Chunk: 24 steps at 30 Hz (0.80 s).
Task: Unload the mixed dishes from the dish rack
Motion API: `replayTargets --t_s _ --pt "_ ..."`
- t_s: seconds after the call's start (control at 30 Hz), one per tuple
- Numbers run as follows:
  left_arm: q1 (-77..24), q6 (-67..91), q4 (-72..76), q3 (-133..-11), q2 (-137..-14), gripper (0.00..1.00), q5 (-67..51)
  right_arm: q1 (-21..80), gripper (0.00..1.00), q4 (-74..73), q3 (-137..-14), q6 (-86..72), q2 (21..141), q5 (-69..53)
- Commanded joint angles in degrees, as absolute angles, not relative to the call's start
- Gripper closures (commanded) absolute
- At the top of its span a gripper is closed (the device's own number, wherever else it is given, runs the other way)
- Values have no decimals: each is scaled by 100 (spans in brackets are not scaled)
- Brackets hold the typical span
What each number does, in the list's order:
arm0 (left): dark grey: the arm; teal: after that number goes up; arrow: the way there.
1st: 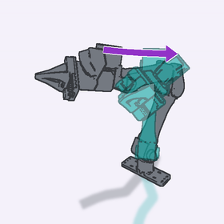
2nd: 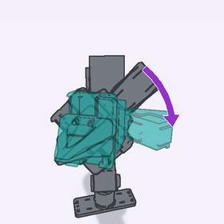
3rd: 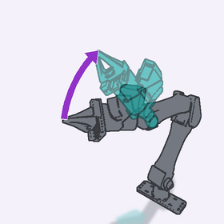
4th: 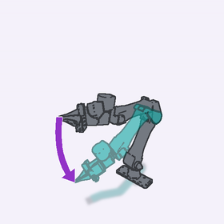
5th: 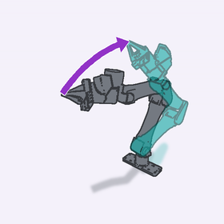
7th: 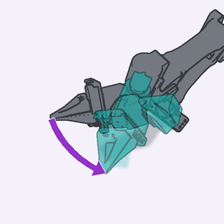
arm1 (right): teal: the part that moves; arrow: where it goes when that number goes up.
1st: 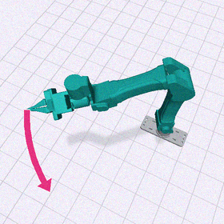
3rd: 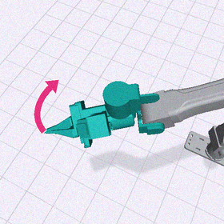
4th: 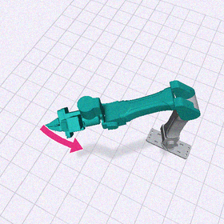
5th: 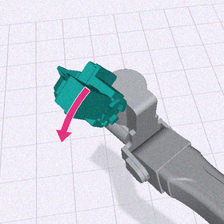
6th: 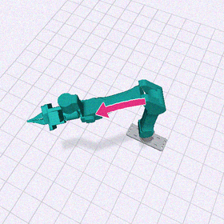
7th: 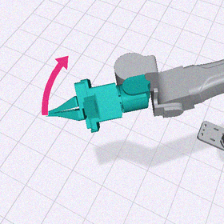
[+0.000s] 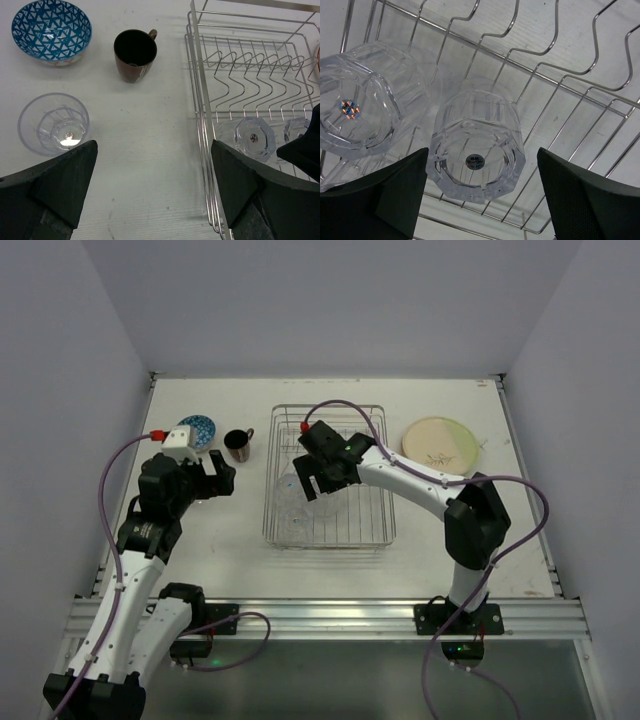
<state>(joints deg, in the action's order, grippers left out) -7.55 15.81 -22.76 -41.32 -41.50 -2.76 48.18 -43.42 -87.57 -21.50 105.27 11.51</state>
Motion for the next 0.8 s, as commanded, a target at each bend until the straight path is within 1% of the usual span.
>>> replayTargets --t_s 0.0,0.27,0.37,0.4,0.47,0.5,0.57,0.6,0.7,0.77 --pt "-782 1529 -2057 -4219 -4140 0 -360 4825 11 -4535 -9026 -2452 10564 1564" --pt "-782 1529 -2057 -4210 -4122 0 -396 4825 20 -4491 -9044 -2593 10775 1565" --pt "-782 1529 -2057 -4210 -4113 0 -396 4825 30 -4544 -9105 -2602 10793 1564" --pt "-782 1529 -2057 -4210 -4113 0 -387 4816 38 -4561 -9105 -2602 10793 1573" --pt "-791 1529 -2048 -4210 -4113 0 -396 4816 44 -4588 -9062 -2602 10741 1617" --pt "-791 1529 -2057 -4210 -4113 0 -396 4816 54 -4588 -9044 -2610 10653 1643" --pt "-791 1529 -2057 -4210 -4113 0 -404 4816 60 -4579 -8939 -2610 10521 1739" --pt "-791 1529 -2057 -4219 -4113 0 -413 4825 65 -4562 -8904 -2610 10355 1784" --pt "-791 1538 -2057 -4227 -4096 0 -457 4825 70 -4465 -8710 -2593 10047 1863" --pt "-791 1547 -2048 -4236 -4096 0 -501 4816 71 -4421 -8623 -2567 9739 1898"
